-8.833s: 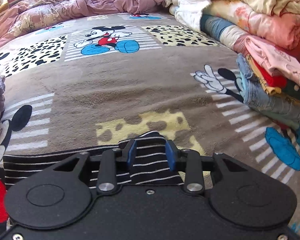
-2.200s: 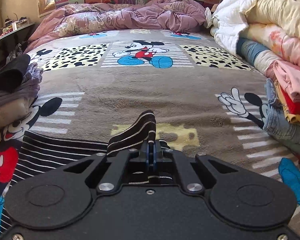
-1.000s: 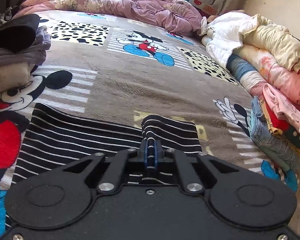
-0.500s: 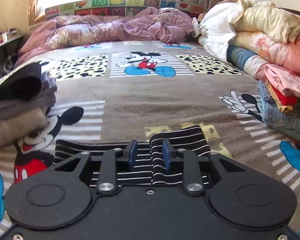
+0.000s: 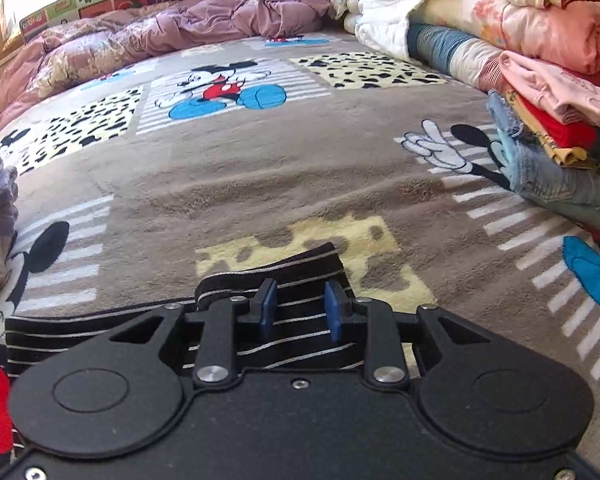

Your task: Fold clothes

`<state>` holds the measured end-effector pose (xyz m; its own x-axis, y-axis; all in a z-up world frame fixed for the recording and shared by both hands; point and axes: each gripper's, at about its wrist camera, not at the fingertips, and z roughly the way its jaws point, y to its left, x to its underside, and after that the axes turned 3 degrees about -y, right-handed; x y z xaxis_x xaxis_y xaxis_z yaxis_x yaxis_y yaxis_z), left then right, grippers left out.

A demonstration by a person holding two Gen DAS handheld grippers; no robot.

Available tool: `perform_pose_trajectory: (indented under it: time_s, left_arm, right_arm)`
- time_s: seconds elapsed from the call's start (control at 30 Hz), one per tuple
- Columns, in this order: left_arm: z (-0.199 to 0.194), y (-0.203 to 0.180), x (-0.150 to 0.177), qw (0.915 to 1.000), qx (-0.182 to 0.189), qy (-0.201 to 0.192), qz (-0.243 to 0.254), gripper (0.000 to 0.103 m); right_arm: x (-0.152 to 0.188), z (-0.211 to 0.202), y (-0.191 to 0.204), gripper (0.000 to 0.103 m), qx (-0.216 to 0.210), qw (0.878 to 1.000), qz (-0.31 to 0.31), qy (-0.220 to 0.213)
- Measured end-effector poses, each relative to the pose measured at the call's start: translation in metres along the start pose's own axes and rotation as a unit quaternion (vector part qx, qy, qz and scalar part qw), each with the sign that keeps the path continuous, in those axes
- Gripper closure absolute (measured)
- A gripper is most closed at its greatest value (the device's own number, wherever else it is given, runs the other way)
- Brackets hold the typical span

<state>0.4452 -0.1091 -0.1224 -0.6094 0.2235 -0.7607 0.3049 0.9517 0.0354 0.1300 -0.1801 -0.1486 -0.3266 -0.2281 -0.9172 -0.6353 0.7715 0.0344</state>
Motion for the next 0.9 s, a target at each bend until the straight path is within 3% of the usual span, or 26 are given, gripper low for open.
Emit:
perform_pose_trajectory:
  time_s: [0.37, 0.43, 0.5, 0.73, 0.83, 0.9]
  left_arm:
    - [0.012, -0.002, -0.005, 0.9995, -0.015, 0.026, 0.002, 0.075]
    - [0.003, -0.002, -0.009, 0.9993, -0.019, 0.031, 0.000, 0.069]
    - [-0.014, 0.001, -0.008, 0.9993, -0.020, 0.027, -0.013, 0.042]
    - [-0.099, 0.041, 0.023, 0.9936, 0.016, -0.006, -0.112, 0.035]
    - [-0.137, 0.056, 0.045, 0.9873, 0.025, -0.014, -0.156, 0.031]
    - [-0.165, 0.069, 0.063, 0.9793, 0.028, -0.026, -0.199, 0.022]
  right_arm:
    - [0.001, 0.005, 0.001, 0.015, -0.016, 0.999, 0.017, 0.026]
    - [-0.002, 0.002, 0.001, 0.015, -0.011, 1.000, 0.015, 0.020]
    - [-0.003, -0.005, 0.001, 0.017, -0.009, 1.000, 0.019, 0.006]
    - [-0.002, -0.044, -0.008, 0.017, 0.021, 0.997, 0.049, -0.057]
    - [0.003, -0.054, -0.023, 0.017, 0.031, 0.991, 0.112, -0.061]
    - [0.009, -0.059, -0.036, 0.017, 0.039, 0.983, 0.169, -0.063]
